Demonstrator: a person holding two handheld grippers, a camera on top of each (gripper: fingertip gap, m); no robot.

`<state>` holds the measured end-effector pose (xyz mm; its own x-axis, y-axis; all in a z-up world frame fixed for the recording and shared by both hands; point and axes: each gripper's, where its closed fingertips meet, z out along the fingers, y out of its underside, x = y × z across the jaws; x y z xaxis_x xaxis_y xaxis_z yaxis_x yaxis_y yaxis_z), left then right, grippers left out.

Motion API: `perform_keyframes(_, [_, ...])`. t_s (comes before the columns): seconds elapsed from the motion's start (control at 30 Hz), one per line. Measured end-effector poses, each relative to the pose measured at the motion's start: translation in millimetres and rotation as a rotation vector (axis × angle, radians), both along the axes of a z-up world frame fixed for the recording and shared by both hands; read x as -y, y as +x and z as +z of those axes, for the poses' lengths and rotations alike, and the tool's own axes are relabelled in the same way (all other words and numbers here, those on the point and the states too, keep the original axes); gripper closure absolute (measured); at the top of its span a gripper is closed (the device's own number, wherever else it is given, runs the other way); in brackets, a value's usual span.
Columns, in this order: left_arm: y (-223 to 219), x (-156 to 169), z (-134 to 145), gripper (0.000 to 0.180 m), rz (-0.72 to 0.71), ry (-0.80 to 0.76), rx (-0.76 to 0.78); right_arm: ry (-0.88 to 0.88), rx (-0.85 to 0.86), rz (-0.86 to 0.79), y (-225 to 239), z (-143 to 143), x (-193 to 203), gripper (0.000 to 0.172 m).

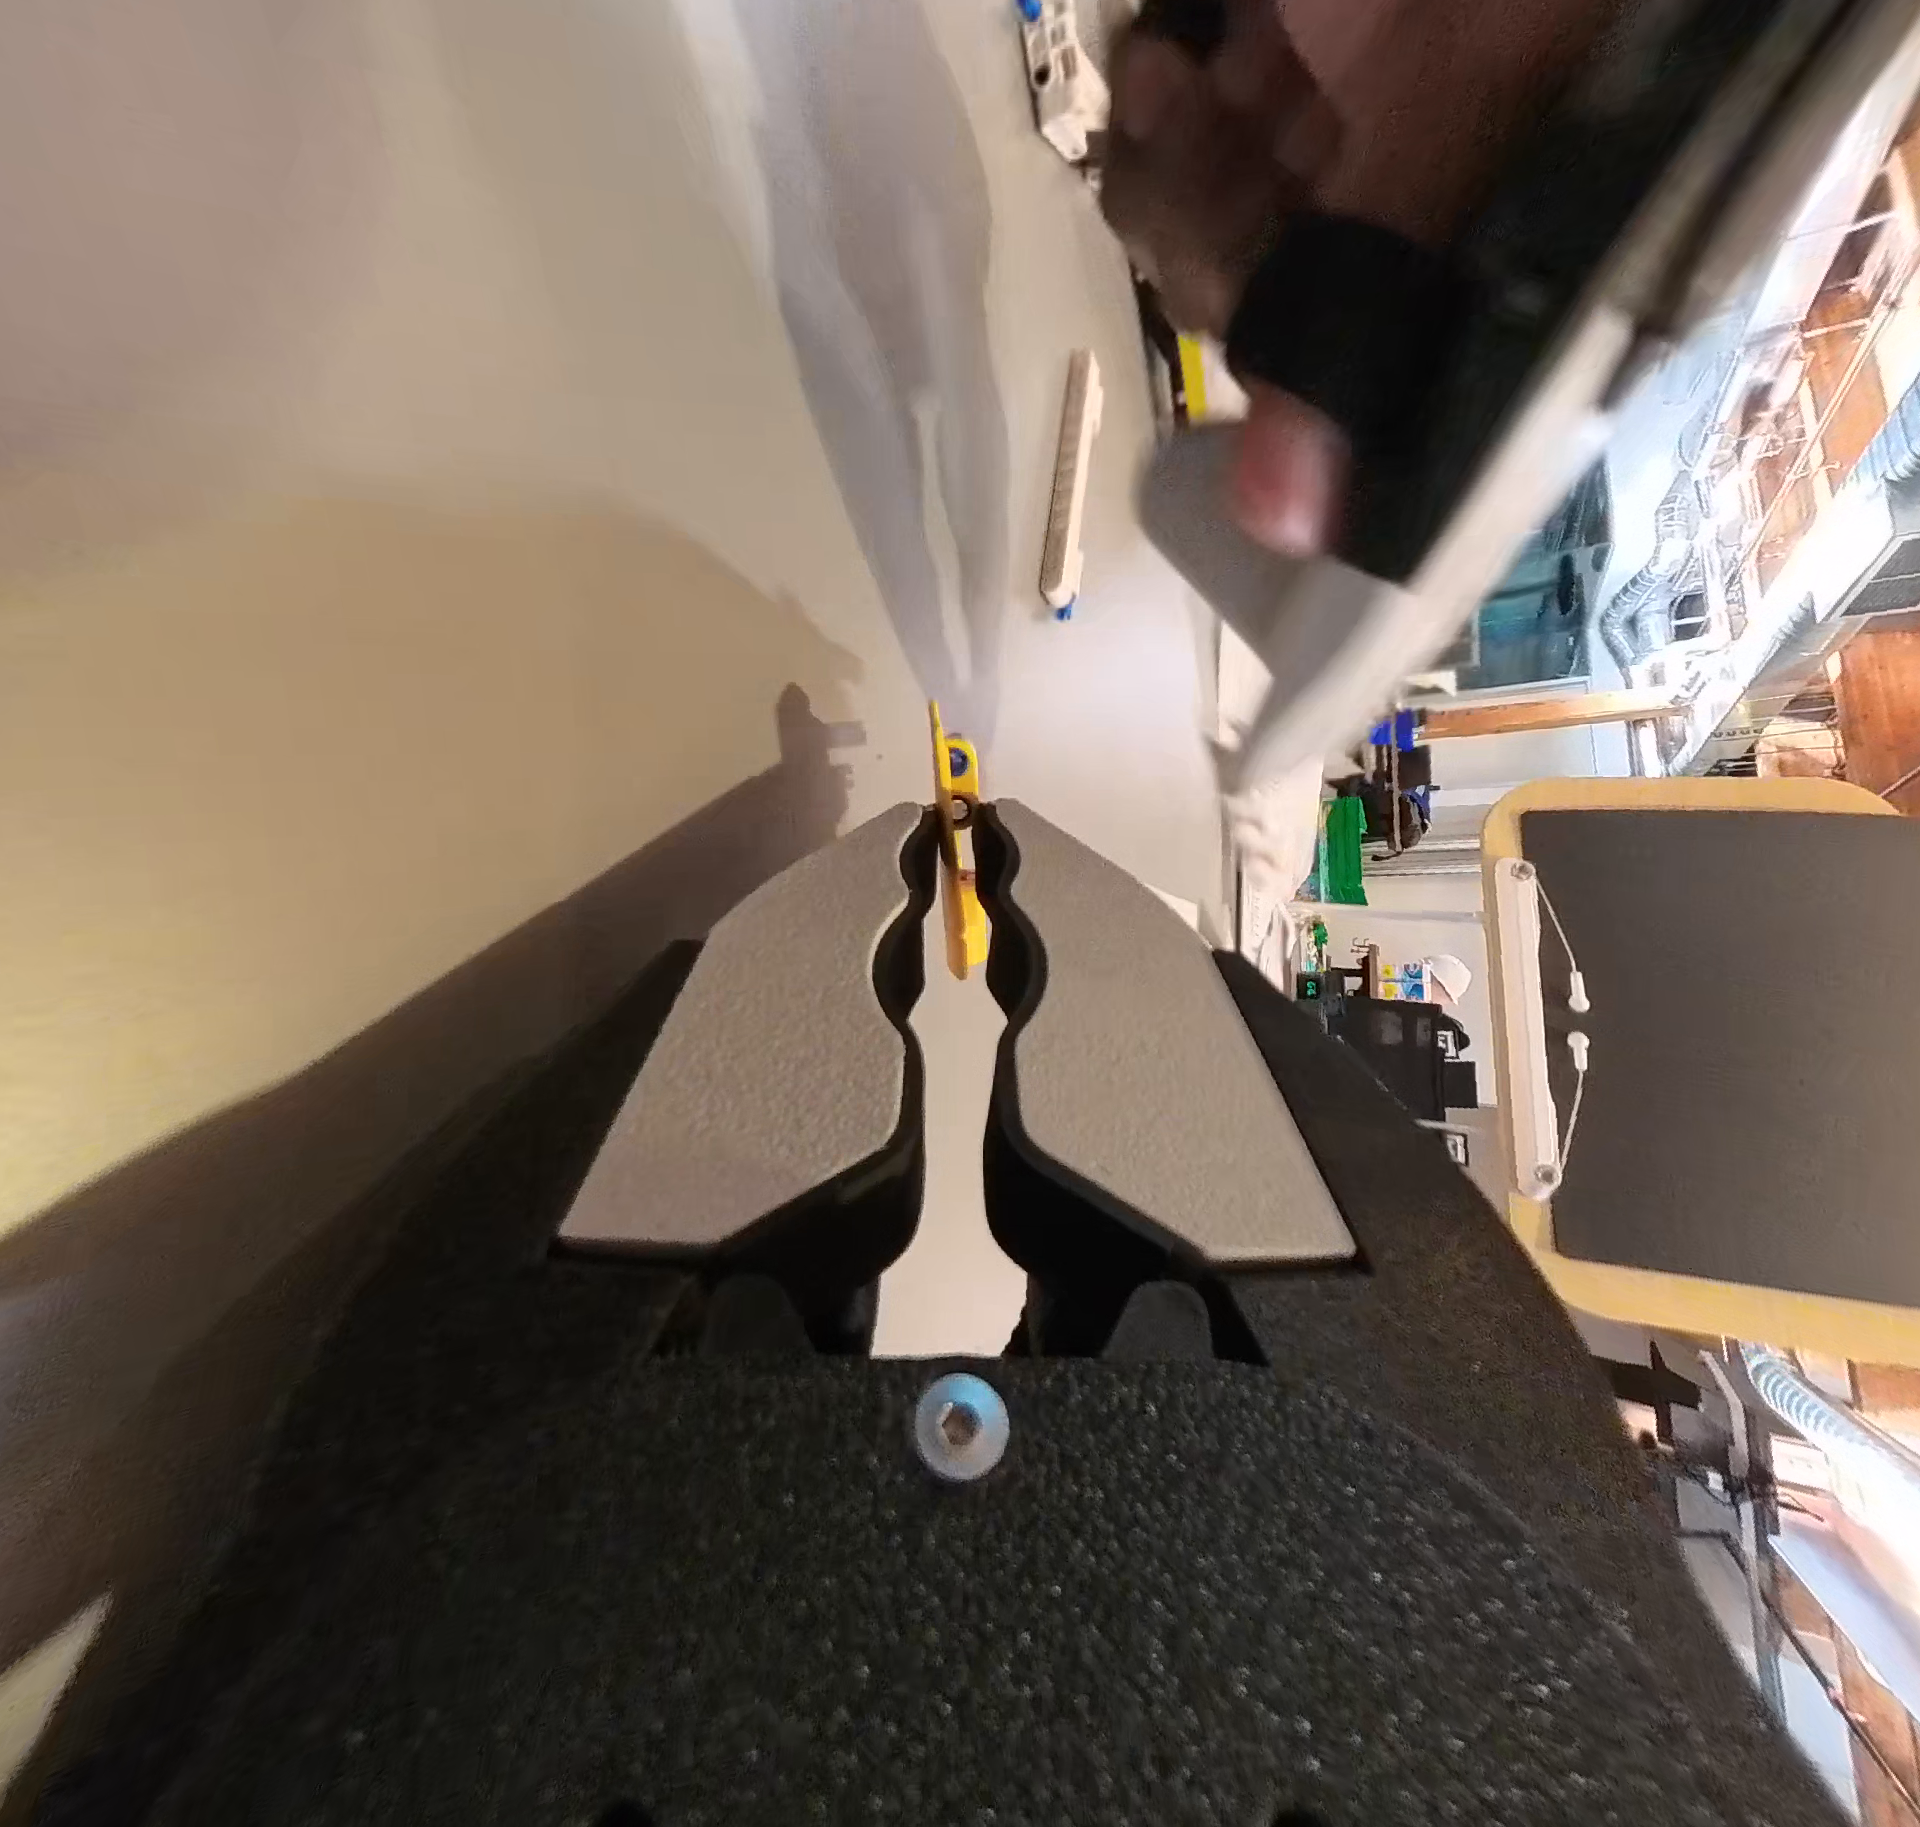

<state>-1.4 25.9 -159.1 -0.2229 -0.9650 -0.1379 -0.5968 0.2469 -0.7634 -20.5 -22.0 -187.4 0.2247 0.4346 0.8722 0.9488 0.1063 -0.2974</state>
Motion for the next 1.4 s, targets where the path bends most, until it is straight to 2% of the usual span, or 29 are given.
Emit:
perform_keyframes(0.17, [82,83,70,0.170,-0.316,-0.075,0.204,0.014,-0.011,-0.047,4,3,15,0.165])
perform_keyframes(0.3, [140,160,102,0.170,-0.569,-0.113,0.311,0.038,0.004,-0.082,7,5,23,0.165])
perform_keyframes(0.43, [181,211,104,0.170,-0.706,-0.095,0.344,0.062,0.024,-0.118,13,6,29,0.165])
perform_keyframes(0.53, [203,228,96,0.170,-0.739,-0.066,0.363,0.073,0.007,-0.142,18,9,31,0.165])
perform_keyframes(0.6, [210,233,91,0.163,-0.750,-0.067,0.363,0.074,0.000,-0.148,20,10,32,0.165])
perform_keyframes(0.7, [212,226,89,0.148,-0.733,-0.075,0.371,0.068,-0.005,-0.151,21,10,32,0.165])
perform_keyframes(0.8, [205,203,99,0.135,-0.676,-0.076,0.435,0.087,-0.017,-0.168,25,14,31,0.165])
perform_keyframes(0.93, [179,153,110,0.134,-0.560,-0.045,0.514,0.121,-0.046,-0.214,35,21,27,0.165])
perform_keyframes(1.07, [137,99,112,0.144,-0.446,-0.039,0.604,0.105,-0.127,-0.230,38,24,23,0.165])
perform_keyframes(1.23, [74,52,81,0.146,-0.398,0.054,0.651,0.082,-0.258,-0.240,38,30,14,0.165])
perform_keyframes(1.4, [26,37,46,0.149,-0.399,0.157,0.604,0.123,-0.352,-0.265,39,43,-5,0.165])
